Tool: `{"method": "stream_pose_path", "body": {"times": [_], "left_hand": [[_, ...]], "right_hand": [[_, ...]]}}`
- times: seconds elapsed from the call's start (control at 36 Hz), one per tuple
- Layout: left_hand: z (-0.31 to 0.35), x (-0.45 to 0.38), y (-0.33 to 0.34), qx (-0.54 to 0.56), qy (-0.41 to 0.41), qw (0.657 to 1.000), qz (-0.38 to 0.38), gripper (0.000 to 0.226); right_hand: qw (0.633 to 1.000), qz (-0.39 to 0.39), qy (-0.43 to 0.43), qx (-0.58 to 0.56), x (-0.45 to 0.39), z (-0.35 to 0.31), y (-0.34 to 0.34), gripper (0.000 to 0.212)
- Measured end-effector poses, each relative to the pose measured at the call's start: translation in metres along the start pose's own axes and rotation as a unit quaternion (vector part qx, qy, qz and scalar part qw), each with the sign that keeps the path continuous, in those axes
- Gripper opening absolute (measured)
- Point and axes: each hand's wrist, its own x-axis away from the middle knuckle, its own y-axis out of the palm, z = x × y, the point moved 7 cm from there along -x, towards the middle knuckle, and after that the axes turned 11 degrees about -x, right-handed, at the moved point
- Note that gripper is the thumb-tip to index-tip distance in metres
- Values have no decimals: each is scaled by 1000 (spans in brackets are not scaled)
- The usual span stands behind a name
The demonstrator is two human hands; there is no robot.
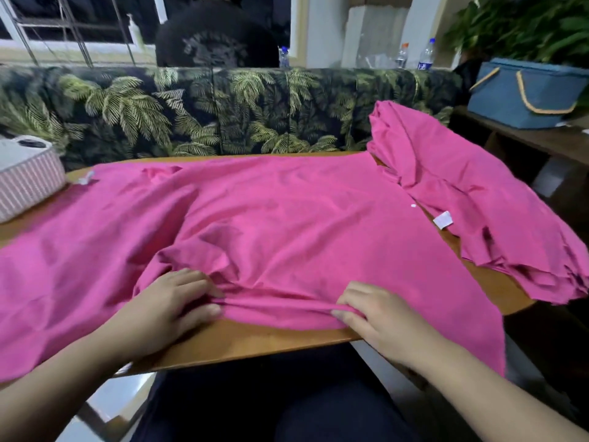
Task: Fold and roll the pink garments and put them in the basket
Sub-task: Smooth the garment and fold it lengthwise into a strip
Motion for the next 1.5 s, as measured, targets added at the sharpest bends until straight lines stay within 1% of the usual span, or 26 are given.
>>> {"method": "stream_pose_path", "body": {"times": [0.06,0.17,0.19,0.25,0.28,0.33,0.39,0.42,0.44,0.47,0.53,0.58,0.64,0.69,0.72,0.78,0.83,0.94,1.06,1.17,1.25,1.31,1.36,1.39,1.44,1.5], "left_hand": [[-5,-5,0,20,-7,1000,-10,40],[-20,-10,7,8,-37,999,-20,26],[-24,-12,7,9,-52,999,-13,21],[-26,-17,1,-8,-57,998,20,12],[-23,-19,-1,-34,-41,998,33,9],[-14,-23,-1,-82,0,996,33,8],[-8,-22,6,-95,29,995,0,11],[-7,-21,12,-81,35,996,-32,14],[-6,-20,17,-60,40,996,-58,22],[-6,-18,20,-36,41,995,-78,32],[-4,-16,20,-21,47,996,-78,47],[0,-14,17,-22,55,996,-72,42],[3,-11,19,-9,46,995,-85,34],[2,-8,26,11,3,992,-125,42],[2,-5,30,23,-11,988,-150,37],[2,-5,33,49,-28,982,-179,12],[4,-5,29,66,-46,980,-183,28],[13,1,6,48,-25,994,-99,21],[33,19,-18,10,25,999,-23,16],[52,42,-7,6,61,996,-61,11],[45,53,-1,72,-9,995,-70,14],[30,57,-3,95,-54,993,-32,16],[14,60,-8,55,-82,995,-1,16],[9,61,-9,20,-84,996,-1,16],[4,61,-8,-45,-70,996,-12,18],[3,61,-9,-88,-56,994,-18,24]], "right_hand": [[999,-20,37,6,-5,1,-3,59],[991,-31,128,33,-14,7,-10,35],[988,-27,148,40,-14,11,-12,25],[983,-26,162,79,-16,10,-11,21],[985,-19,132,108,-18,6,-10,20],[986,21,20,165,-24,-11,-8,17],[982,35,-63,175,-24,-29,-1,10],[982,20,-79,173,-25,-34,4,6],[983,-3,-78,168,-26,-37,10,5],[983,-28,-66,167,-27,-37,16,12],[985,-61,-39,159,-29,-31,24,24],[985,-78,-21,149,-28,-27,26,33],[985,-63,-32,159,-27,-28,27,41],[986,-41,-37,160,-26,-30,26,35],[986,-31,-40,160,-25,-31,27,30],[988,-22,-35,146,-26,-34,28,25],[986,-2,-52,157,-28,-40,27,20],[990,14,-86,114,-19,-51,19,10],[987,-25,-134,84,-4,-63,17,7],[986,-109,-108,72,6,-61,27,8],[983,-153,-68,73,5,-57,34,17],[985,-154,-45,68,-4,-57,36,32],[986,-142,-35,81,-13,-60,37,46],[986,-137,-36,87,-18,-63,39,46],[983,-145,-37,105,-25,-68,44,34],[979,-157,-36,127,-28,-69,51,34]]}}
